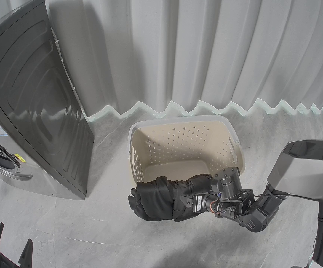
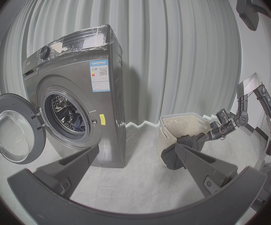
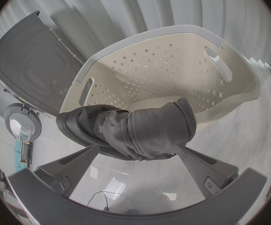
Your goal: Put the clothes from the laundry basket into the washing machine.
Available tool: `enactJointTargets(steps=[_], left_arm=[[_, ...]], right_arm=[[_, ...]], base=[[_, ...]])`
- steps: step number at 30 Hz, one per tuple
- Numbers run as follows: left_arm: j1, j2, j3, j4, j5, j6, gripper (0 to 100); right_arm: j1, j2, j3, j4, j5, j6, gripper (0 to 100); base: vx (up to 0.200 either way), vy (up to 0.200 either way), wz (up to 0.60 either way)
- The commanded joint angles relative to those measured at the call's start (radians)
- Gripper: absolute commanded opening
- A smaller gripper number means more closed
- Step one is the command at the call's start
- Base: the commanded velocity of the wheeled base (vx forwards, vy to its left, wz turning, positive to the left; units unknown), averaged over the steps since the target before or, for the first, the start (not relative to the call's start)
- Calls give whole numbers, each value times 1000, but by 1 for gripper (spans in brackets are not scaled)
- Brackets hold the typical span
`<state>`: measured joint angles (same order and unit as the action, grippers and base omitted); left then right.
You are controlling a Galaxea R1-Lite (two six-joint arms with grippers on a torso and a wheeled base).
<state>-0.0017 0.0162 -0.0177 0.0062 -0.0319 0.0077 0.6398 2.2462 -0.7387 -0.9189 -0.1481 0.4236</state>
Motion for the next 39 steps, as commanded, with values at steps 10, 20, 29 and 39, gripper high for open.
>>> enactJointTargets(steps=[10, 20, 29, 39], left_arm=[[0, -16, 15, 0, 0, 0, 100], [0, -16, 15, 0, 0, 0, 100], [0, -16, 15, 0, 1, 0, 100], [0, -16, 15, 0, 1, -3, 100]], right_arm=[[-3, 84, -56, -6, -8, -2, 100], [-8, 135, -114, -12, -27, -6, 100], [-6, 144, -119, -51, -28, -6, 0], [4, 116, -83, -80, -51, -9, 0]], base=[[0, 0, 0], [0, 0, 0], [0, 0, 0], [0, 0, 0]])
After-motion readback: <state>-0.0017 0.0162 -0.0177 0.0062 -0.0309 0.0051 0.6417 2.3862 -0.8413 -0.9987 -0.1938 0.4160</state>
